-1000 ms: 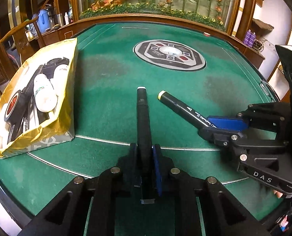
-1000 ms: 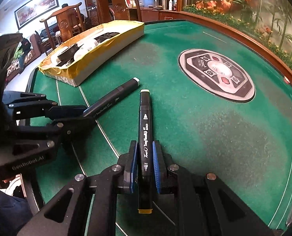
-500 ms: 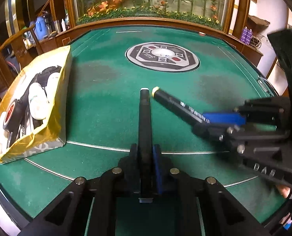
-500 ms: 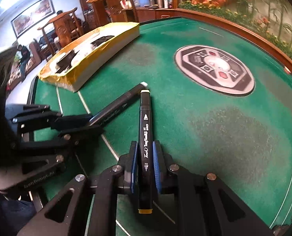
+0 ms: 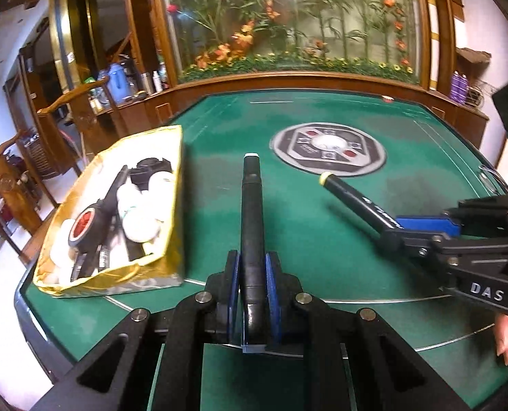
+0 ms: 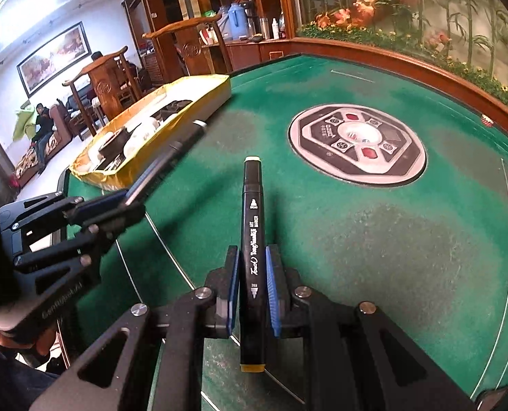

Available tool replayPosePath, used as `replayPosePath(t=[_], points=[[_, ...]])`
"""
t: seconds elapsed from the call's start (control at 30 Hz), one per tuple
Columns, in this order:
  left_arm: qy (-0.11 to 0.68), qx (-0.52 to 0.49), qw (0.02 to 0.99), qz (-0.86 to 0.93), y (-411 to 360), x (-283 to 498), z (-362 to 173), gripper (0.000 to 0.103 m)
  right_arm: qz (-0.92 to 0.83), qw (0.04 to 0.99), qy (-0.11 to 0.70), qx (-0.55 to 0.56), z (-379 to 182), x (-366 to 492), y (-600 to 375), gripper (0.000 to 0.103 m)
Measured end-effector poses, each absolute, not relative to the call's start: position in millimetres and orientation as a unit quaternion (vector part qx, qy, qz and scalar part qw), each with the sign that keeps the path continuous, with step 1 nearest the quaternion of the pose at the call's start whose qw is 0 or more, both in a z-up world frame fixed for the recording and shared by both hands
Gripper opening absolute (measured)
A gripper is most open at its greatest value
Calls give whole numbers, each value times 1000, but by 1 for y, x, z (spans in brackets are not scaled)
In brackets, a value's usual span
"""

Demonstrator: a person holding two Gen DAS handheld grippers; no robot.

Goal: Organize rigid objects
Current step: 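Hold both black markers raised above the felt with both tools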

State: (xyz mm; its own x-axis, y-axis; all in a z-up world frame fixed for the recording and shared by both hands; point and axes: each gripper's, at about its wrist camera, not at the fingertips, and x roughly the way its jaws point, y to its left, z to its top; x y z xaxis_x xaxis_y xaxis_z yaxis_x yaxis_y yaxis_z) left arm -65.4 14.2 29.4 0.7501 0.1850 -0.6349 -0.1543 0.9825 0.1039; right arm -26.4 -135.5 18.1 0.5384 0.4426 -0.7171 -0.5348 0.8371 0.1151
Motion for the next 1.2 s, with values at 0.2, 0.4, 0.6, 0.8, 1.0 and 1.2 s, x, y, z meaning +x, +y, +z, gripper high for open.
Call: replayPosePath(t=[0.2, 0.4, 0.6, 0.8, 1.0, 1.2], points=[[340, 17, 934, 105, 22, -66, 30, 15, 283, 872, 395, -60, 14, -24, -132, 14], [336, 12, 936, 106, 22, -67, 29, 15, 279, 873, 395, -56, 13, -23, -133, 14], [337, 10, 936, 105, 22, -68, 28, 15, 280, 873, 395, -58, 11, -24, -132, 14], [337, 9, 936, 104, 24, -68, 27, 15, 280, 872, 398, -55, 11, -23, -133, 14], [335, 8, 937, 103, 24, -68, 29, 15, 279, 874, 395, -45, 13, -23, -133, 14], [331, 4, 938, 101, 25, -70, 30, 15, 283, 873, 396, -34, 14, -26, -128, 14]])
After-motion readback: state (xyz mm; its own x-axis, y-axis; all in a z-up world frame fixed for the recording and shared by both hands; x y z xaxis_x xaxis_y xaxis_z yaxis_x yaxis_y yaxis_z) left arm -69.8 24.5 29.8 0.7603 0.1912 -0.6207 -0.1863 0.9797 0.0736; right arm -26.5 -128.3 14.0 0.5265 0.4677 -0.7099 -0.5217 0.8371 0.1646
